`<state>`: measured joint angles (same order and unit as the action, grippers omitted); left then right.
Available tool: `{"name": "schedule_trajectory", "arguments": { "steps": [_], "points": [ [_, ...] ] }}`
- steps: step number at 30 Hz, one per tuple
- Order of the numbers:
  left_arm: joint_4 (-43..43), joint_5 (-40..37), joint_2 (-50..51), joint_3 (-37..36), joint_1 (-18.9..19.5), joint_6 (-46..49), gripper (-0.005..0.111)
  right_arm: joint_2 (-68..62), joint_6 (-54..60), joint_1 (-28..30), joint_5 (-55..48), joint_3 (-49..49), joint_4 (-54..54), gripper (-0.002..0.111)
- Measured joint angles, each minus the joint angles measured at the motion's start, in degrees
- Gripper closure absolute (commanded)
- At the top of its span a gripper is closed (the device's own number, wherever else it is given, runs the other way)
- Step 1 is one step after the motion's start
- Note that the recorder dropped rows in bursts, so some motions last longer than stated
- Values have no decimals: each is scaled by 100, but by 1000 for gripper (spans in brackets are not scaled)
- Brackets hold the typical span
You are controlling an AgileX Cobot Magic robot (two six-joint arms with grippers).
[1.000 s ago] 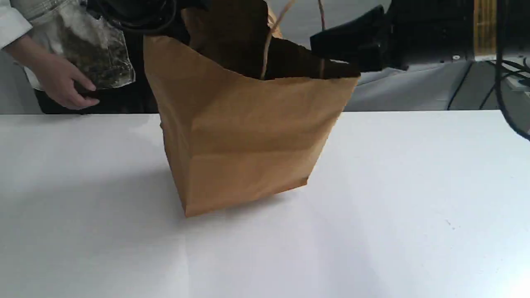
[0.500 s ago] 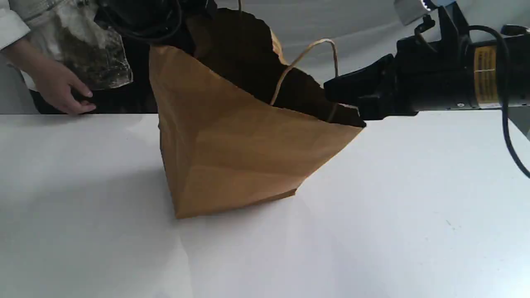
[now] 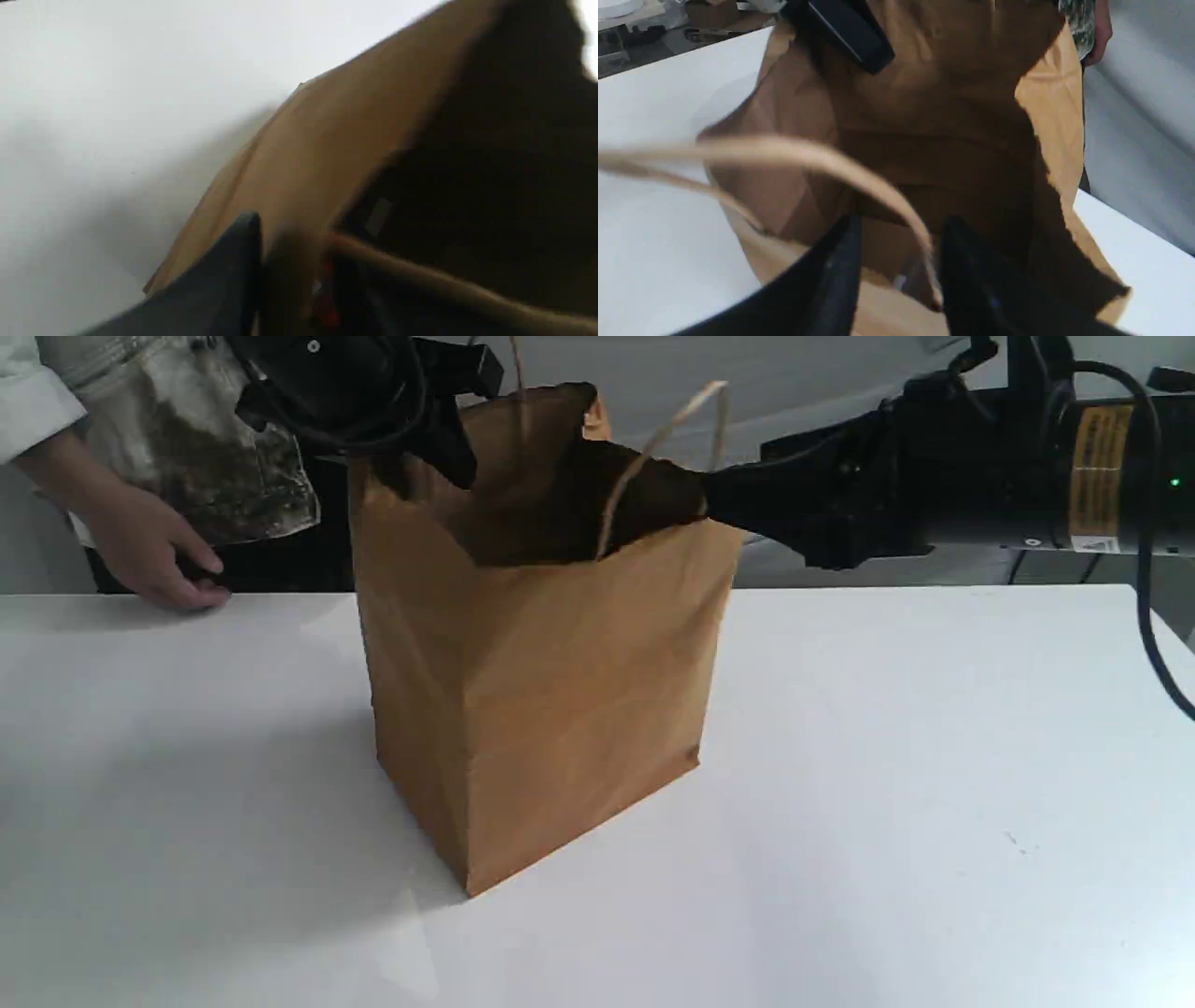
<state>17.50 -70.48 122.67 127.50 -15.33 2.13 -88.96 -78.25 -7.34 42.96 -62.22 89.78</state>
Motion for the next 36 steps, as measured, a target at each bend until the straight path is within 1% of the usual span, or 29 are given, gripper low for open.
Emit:
{"name": "schedule_trajectory", "arguments": {
  "steps": [2,5,11,16,27,31,36],
  "points": [
    [38,0,0,0,0,0,50,0,76,0,0,0,-87,44],
    [50,0,0,0,0,0,50,0,142,0,0,0,-169,44],
    [50,0,-71,0,0,0,50,0,230,0,-23,0,-249,44],
    [-226,-12,-292,40,0,0,50,24,243,0,-31,0,-284,44],
    [-296,-1,-638,58,0,0,50,438,460,0,-197,0,-318,44],
    [-303,-1,-715,58,0,230,50,553,474,0,-316,0,-318,44],
    [-443,561,-1025,58,0,754,50,793,477,0,-607,0,-305,44]
  ]
}}
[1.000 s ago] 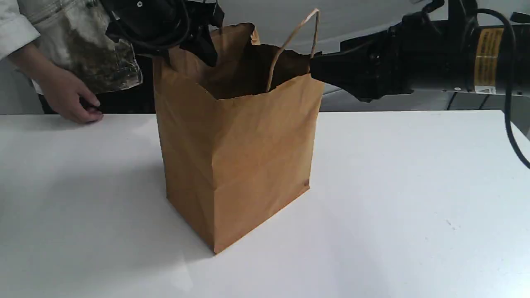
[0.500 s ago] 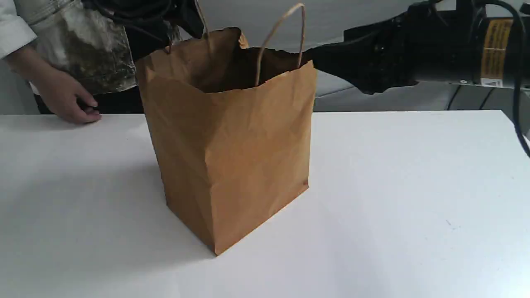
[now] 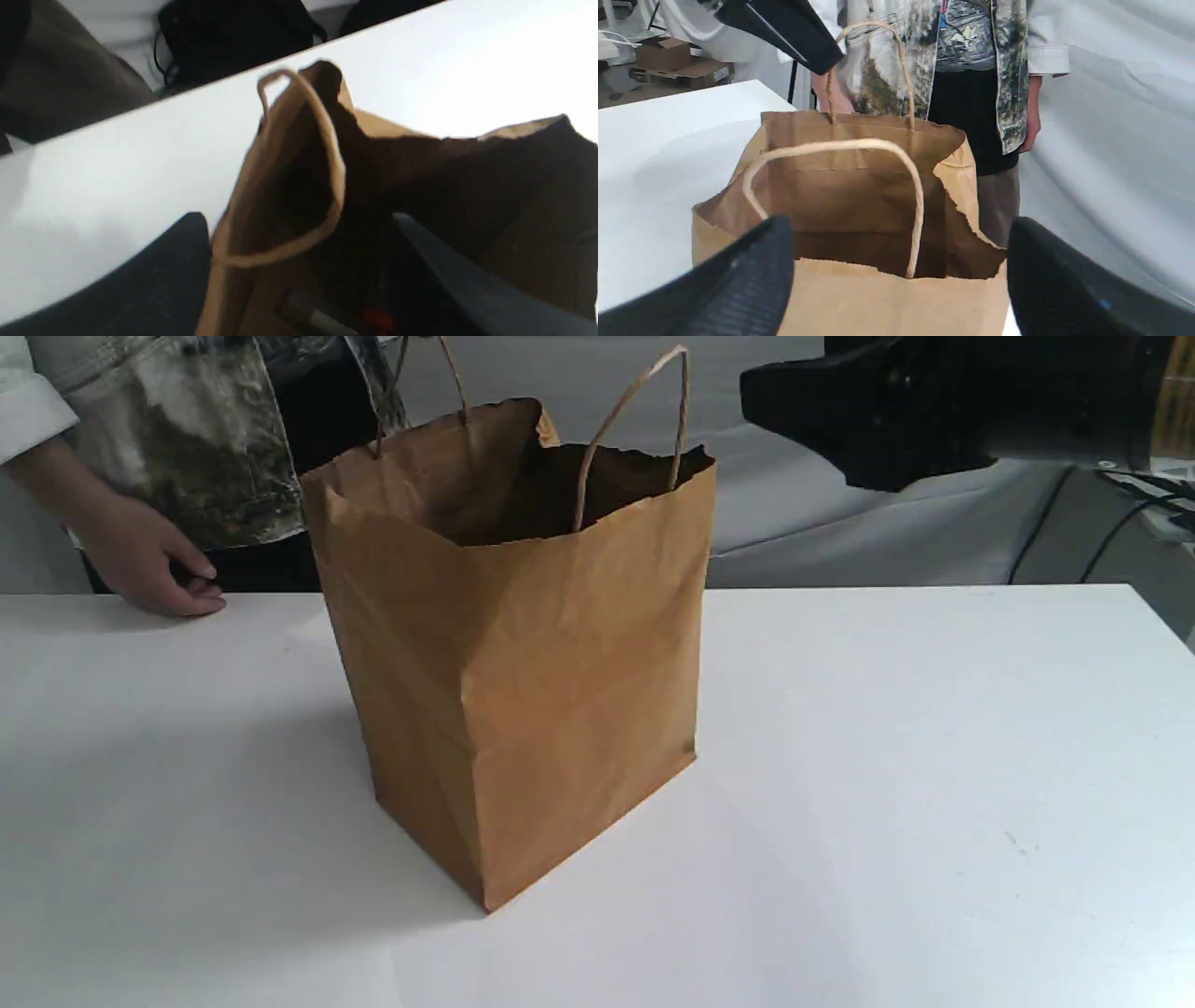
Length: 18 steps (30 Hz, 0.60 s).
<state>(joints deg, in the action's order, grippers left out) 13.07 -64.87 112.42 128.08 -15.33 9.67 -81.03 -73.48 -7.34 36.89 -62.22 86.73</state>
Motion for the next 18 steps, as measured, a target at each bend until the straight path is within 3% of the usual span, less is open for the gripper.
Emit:
{"name": "schedule_trajectory", "arguments": {
  "steps": [11,18],
  "points": [
    [-902,810,-1065,0,0,83,50,934,12,0,-1159,0,11,45],
    [-927,1375,-1888,0,0,270,50,2041,1536,0,-2444,0,817,68]
  ]
}}
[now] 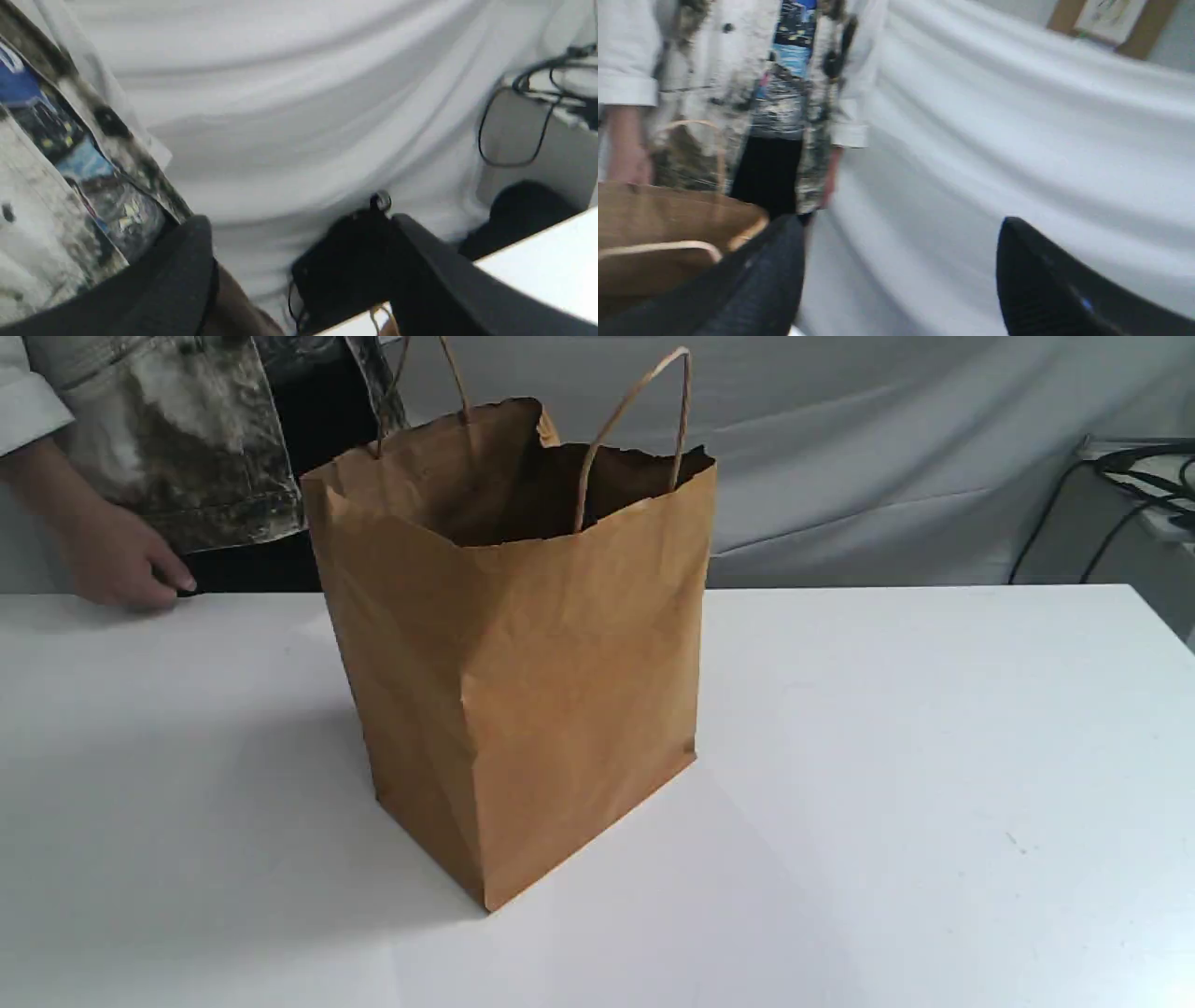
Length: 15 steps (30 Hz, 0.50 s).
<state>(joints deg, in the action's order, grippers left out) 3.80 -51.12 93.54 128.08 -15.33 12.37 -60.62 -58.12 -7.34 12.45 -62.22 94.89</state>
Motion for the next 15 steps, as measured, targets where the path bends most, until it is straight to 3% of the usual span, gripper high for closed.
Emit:
{"name": "schedule_trajectory", "arguments": {
  "steps": [4,9,15],
  "points": [
    [-13,62,-405,9,0,330,50,623,1171,0,-873,0,425,85],
    [30,102,-906,9,0,663,50,1133,1717,0,-1810,0,503,101],
    [123,17,-1466,9,0,728,50,1601,1813,0,-2233,0,505,101]
  ]
}}
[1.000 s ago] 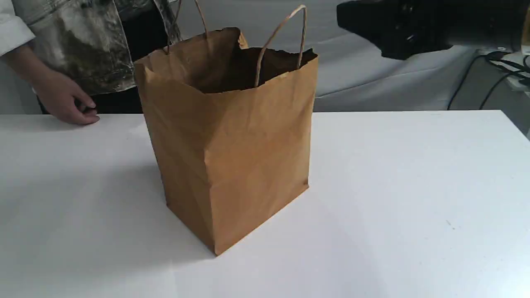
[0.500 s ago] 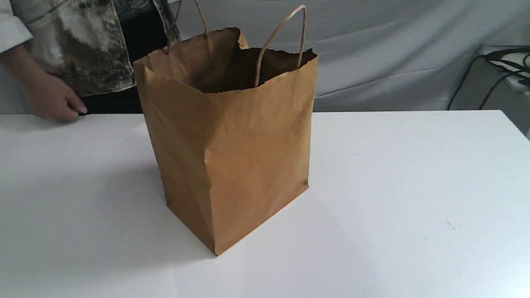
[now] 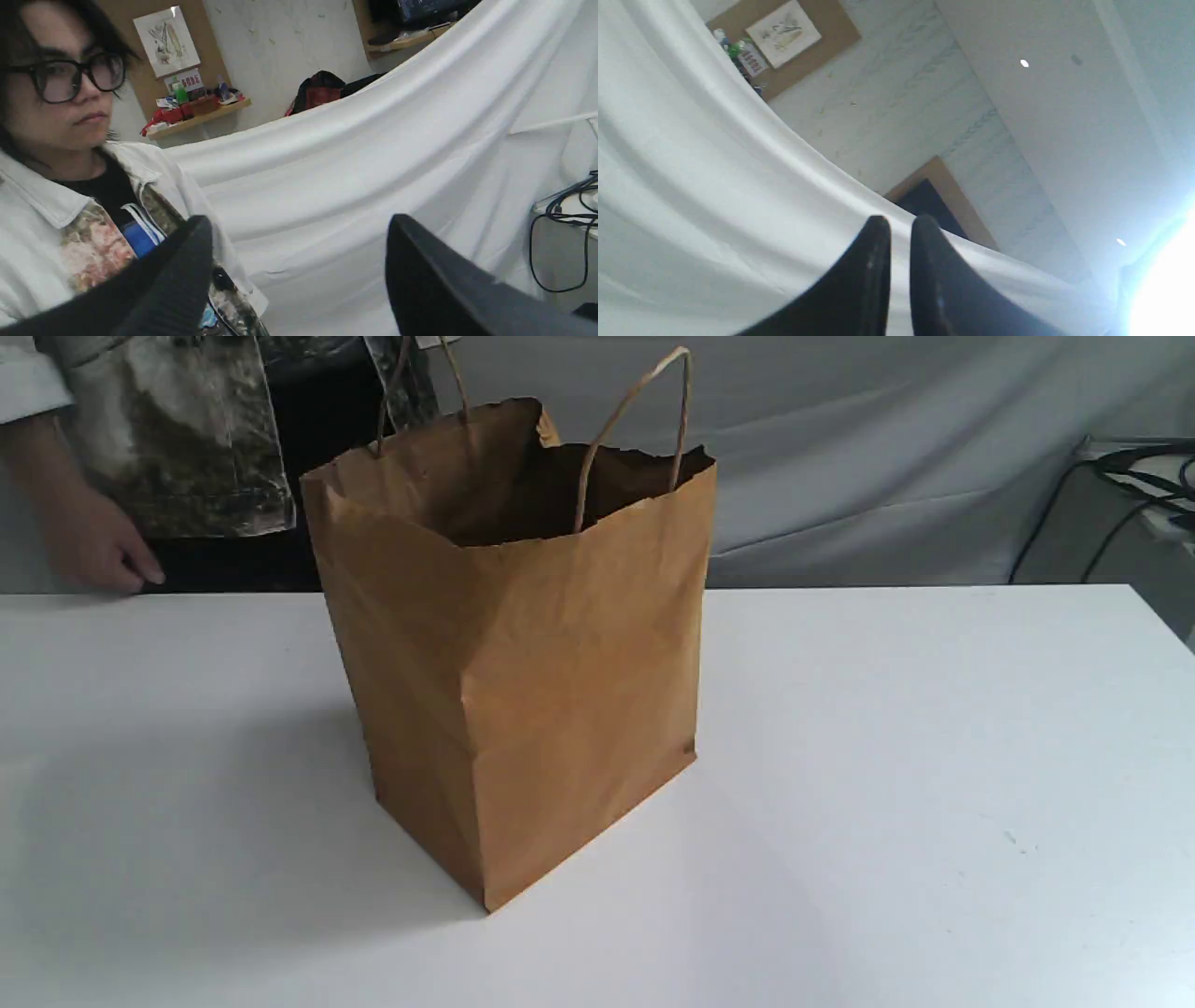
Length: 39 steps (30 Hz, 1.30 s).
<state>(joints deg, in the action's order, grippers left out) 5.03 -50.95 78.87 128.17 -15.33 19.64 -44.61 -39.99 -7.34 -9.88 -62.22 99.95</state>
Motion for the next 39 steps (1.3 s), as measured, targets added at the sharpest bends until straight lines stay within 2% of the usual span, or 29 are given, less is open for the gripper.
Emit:
{"name": "schedule_trajectory", "arguments": {
  "steps": [8,14,21,26,30,39],
  "points": [
    [0,-184,-845,13,0,26,50,972,213,0,-192,0,0,101],
    [0,-317,-1532,-9,0,157,50,1539,1024,0,-490,0,0,101],
    [-59,-317,-2301,-770,0,430,50,2055,1282,0,-1815,0,10,101],
    [-377,-328,-2701,-1549,0,471,50,2631,702,0,-2322,-10,-299,101],
    [-503,75,-3035,-2290,0,483,50,3130,329,0,-2426,-10,-1037,101],
    [-573,2201,-4150,-4203,0,493,50,4053,239,0,-2881,5,-3451,101]
  ]
}}
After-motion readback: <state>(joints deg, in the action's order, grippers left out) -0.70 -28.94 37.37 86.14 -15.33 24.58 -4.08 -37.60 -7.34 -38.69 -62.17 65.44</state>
